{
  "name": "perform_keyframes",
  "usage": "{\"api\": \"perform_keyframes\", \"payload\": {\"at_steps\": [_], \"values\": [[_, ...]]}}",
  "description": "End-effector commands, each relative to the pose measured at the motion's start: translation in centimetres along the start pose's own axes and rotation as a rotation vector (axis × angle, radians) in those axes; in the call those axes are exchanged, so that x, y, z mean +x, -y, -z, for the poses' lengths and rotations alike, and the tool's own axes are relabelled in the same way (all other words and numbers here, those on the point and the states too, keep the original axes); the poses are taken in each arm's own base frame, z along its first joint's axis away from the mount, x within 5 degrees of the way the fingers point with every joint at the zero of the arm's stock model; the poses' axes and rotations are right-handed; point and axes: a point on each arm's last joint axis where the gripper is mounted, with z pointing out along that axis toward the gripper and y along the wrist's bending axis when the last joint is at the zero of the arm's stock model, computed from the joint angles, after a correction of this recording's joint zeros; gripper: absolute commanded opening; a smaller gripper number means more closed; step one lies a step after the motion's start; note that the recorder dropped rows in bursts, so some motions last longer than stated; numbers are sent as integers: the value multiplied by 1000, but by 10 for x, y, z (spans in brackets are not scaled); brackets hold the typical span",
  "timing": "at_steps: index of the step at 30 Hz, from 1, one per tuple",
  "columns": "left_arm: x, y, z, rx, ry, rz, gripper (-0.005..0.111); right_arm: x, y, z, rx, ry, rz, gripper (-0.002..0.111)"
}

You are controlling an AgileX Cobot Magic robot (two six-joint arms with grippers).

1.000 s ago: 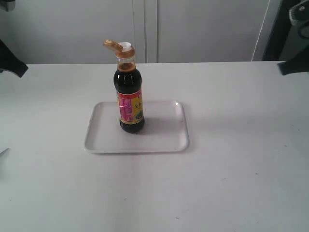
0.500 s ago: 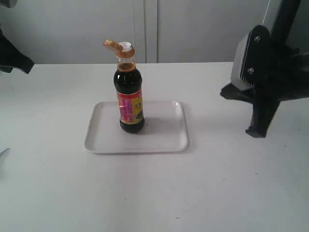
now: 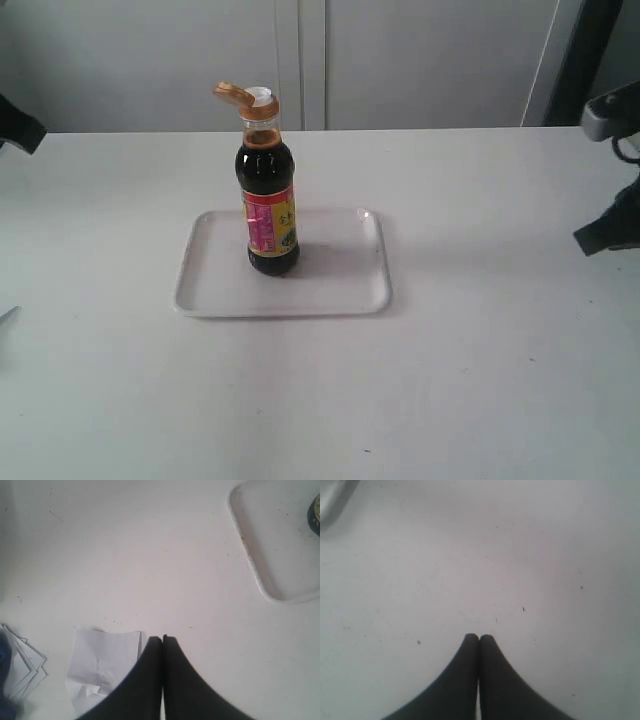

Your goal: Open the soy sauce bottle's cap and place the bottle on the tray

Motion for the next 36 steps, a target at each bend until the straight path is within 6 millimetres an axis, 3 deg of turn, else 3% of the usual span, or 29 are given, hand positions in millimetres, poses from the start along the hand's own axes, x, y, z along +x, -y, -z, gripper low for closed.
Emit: {"api": "perform_keyframes", "payload": {"at_steps": [1, 4, 8, 16, 25, 36], "values": [[14, 2, 3, 9, 28, 18, 0, 1, 10, 9, 44, 37, -139, 0], [27, 5, 0, 11, 73, 13, 0, 1, 13, 17, 82, 94, -148, 0], [49, 11, 0, 16, 206, 34, 0, 1, 10, 44, 158, 295, -218, 0], [88, 14, 24, 9, 348, 57, 0, 43, -11, 80, 269, 580, -212, 0], [139, 20, 36, 9, 467, 102, 0, 81, -34, 93, 300, 740, -201, 0], [183, 25, 49, 5, 586, 149, 0, 110, -48, 108, 330, 866, -199, 0]]}}
